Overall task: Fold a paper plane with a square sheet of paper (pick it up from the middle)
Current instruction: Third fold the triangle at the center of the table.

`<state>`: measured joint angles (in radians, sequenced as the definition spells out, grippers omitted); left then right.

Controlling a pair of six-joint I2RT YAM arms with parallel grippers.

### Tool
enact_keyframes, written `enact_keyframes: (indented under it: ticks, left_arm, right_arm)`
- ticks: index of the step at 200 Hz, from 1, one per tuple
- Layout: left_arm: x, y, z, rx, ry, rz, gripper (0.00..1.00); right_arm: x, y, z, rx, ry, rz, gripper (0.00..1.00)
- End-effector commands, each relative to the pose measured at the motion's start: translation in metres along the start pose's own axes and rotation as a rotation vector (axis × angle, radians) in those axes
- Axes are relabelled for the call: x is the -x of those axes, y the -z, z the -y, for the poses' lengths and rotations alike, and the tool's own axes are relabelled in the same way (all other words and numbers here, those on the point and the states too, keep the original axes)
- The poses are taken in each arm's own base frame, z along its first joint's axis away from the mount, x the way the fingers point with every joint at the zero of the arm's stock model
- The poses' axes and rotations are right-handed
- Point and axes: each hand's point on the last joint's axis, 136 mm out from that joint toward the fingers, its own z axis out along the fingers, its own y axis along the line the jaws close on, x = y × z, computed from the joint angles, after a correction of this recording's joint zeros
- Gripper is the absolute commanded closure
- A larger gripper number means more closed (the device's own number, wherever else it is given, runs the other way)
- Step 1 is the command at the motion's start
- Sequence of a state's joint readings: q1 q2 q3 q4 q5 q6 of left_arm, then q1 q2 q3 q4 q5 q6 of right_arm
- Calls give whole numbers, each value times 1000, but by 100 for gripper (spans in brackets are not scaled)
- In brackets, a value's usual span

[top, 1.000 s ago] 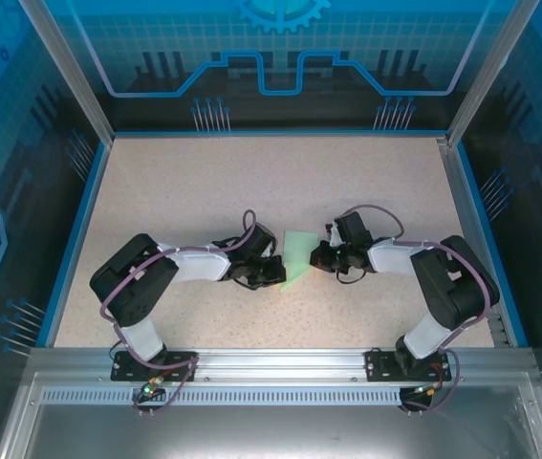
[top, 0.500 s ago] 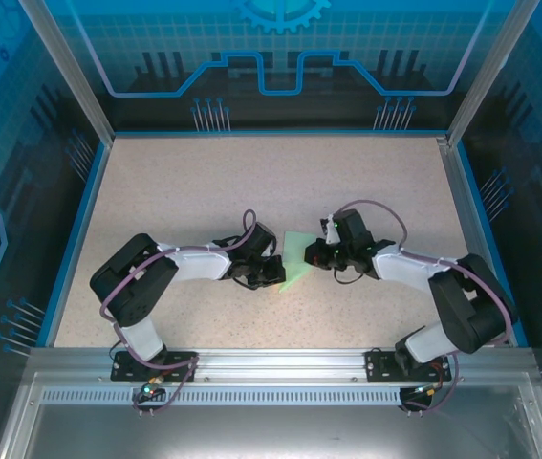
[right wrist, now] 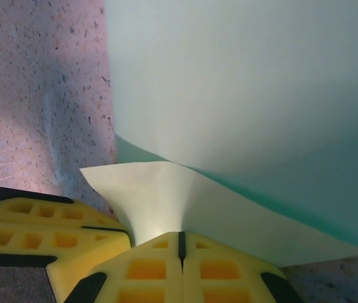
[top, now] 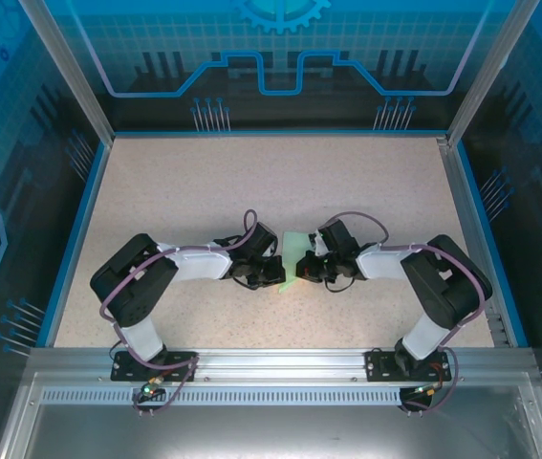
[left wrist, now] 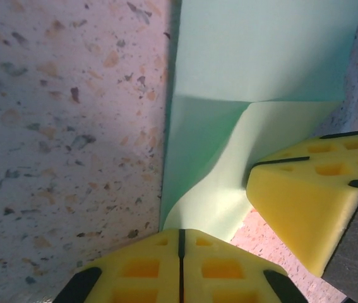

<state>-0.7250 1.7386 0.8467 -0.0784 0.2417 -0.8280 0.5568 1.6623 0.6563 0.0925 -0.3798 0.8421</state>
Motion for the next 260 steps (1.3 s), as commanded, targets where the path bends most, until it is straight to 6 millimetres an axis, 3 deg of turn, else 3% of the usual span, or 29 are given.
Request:
enact_keyframes:
  ticks: [1, 28, 53, 105, 178, 260]
  left_arm:
    - [-2, 14, 19, -35, -65, 3, 88]
    - [-4, 28, 41, -103, -118, 28, 82]
    - [-5, 30, 41, -108, -119, 33, 81]
    - [-13, 15, 40, -113, -109, -11, 83]
    - [-12, -4, 19, -28, -90, -23, 86]
    - [-20, -5, 0, 27, -64, -34, 86]
  right_arm:
    - [-6, -9, 9, -35, -33, -25, 100]
    - [-7, -9, 14, -59, -46, -28, 100]
    - [-6, -8, 16, -77, -59, -24, 100]
    - [-6, -8, 20, -94, -80, -26, 100]
    - [-6, -7, 21, -99, -79, -28, 100]
    - [-6, -6, 22, -111, -81, -32, 100]
